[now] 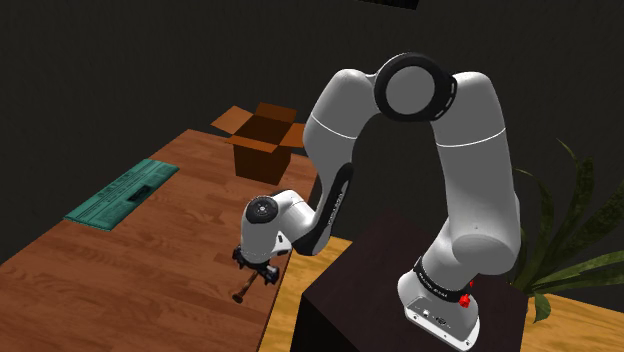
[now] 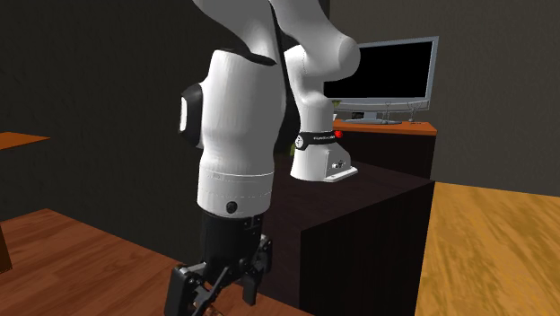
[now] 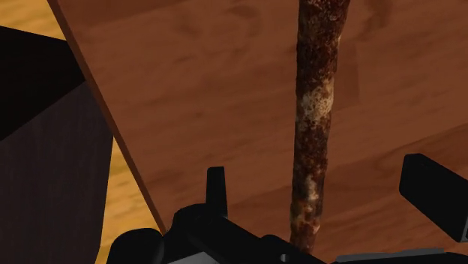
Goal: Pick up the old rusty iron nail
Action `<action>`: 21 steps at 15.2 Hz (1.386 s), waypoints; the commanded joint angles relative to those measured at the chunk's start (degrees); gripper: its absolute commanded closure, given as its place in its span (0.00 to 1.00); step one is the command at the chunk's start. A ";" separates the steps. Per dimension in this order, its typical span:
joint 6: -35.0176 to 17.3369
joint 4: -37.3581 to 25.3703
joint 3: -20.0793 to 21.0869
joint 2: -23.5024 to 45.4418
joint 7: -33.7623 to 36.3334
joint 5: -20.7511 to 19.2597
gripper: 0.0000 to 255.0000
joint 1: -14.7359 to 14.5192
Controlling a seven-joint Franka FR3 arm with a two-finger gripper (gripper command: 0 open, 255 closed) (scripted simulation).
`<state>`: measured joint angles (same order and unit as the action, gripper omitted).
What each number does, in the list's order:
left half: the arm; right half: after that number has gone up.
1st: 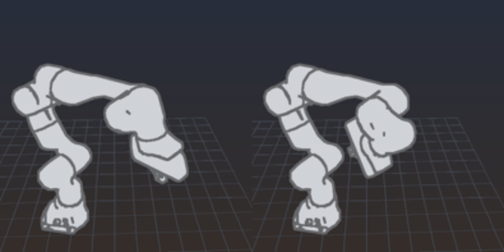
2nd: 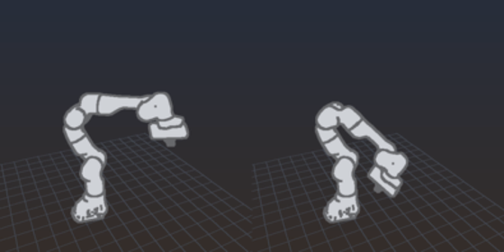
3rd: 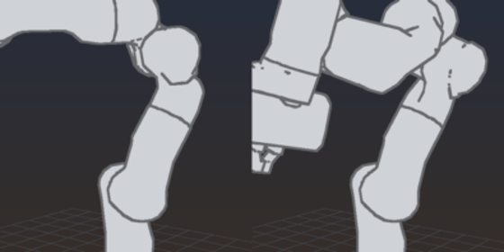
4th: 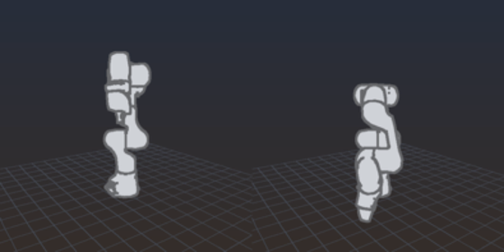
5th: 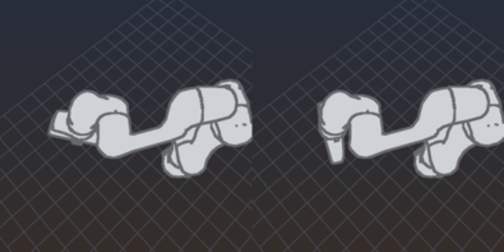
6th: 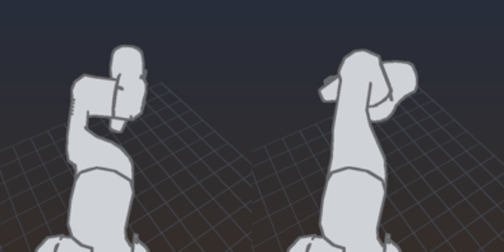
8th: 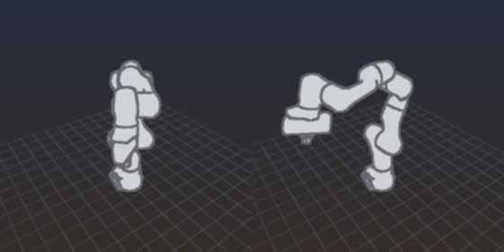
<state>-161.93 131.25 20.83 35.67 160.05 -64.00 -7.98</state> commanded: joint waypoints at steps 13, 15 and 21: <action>0.90 1.17 1.86 -2.04 -2.24 2.43 1.00 1.57; 1.58 2.10 3.35 -3.65 -3.89 4.34 1.00 2.79; 3.65 4.60 8.18 -8.47 -9.06 10.51 1.00 6.66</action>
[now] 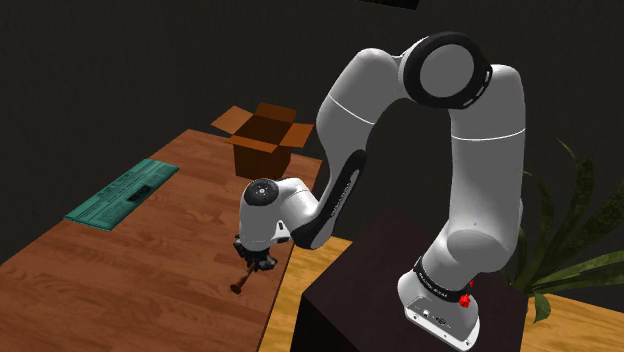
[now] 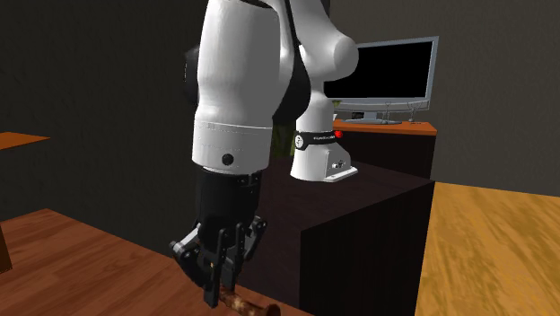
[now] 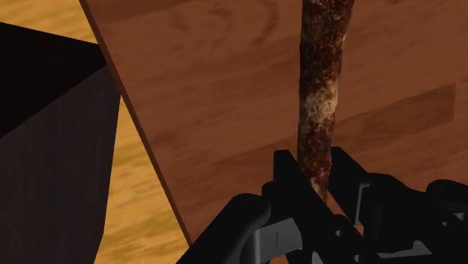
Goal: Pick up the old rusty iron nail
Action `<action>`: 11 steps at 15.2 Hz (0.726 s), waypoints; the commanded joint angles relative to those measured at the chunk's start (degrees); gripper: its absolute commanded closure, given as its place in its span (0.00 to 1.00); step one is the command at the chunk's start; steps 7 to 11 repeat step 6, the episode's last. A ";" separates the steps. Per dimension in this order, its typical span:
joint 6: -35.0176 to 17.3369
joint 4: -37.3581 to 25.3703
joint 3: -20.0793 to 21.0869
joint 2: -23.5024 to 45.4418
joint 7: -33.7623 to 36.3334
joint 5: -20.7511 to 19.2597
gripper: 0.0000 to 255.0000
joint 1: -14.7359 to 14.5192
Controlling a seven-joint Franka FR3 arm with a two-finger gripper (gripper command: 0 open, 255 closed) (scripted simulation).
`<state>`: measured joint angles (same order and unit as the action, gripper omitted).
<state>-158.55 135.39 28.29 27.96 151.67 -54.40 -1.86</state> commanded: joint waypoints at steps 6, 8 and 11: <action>1.74 1.92 4.33 -4.12 -4.48 5.63 1.00 3.40; 1.74 1.92 4.33 -4.12 -4.48 5.63 1.00 3.40; 1.74 1.92 4.33 -4.12 -4.48 5.63 1.00 3.40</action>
